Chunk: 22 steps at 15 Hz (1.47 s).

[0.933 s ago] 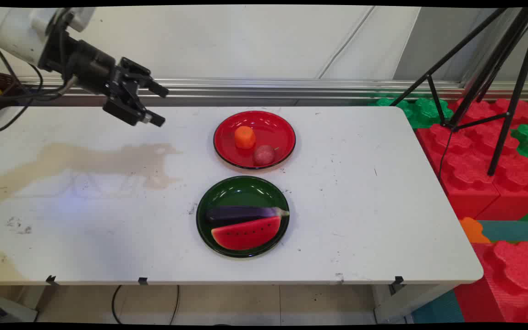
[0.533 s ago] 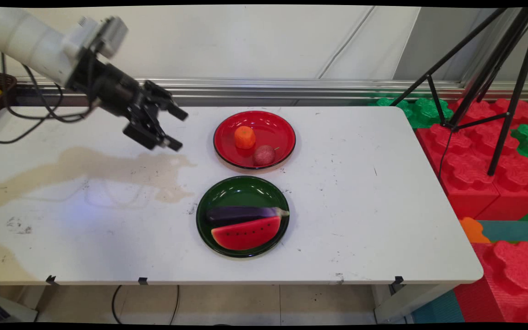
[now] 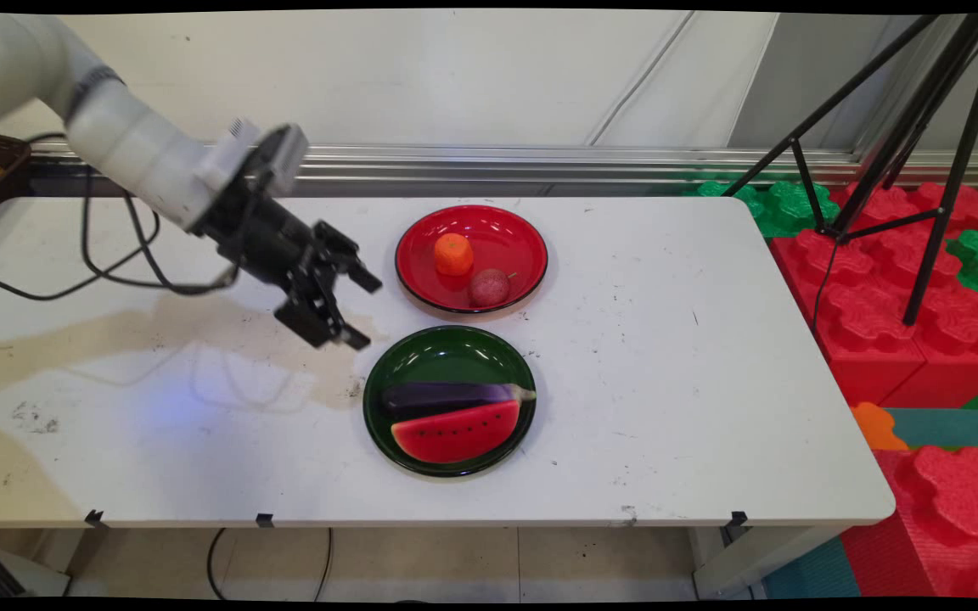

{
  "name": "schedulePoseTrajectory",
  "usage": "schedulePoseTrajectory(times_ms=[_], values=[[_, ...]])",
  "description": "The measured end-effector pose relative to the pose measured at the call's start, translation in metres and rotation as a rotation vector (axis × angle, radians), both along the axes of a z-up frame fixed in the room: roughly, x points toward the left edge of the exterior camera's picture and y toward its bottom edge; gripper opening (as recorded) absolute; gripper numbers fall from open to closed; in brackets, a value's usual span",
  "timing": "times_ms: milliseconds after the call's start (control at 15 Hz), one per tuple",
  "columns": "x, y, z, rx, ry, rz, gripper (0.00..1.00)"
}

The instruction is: Pick up the eggplant from the green plate

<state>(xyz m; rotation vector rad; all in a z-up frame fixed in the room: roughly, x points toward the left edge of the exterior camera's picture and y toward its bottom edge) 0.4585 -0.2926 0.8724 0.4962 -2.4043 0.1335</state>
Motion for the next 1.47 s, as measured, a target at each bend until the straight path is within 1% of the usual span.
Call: schedulePoseTrajectory(times_ms=[200,533,733,1067,1400,1467], values=[[-0.018,-0.002,-0.025,0.035,-0.030,-0.016,1.00],[-0.035,-0.006,-0.059,0.072,-0.083,-0.040,1.00],[-0.045,-0.009,-0.078,0.087,-0.103,-0.050,1.00],[-0.056,-0.015,-0.097,0.087,-0.117,-0.056,1.00],[-0.063,-0.018,-0.109,0.079,-0.123,-0.064,1.00],[-0.064,-0.019,-0.110,0.077,-0.123,-0.066,0.00]])
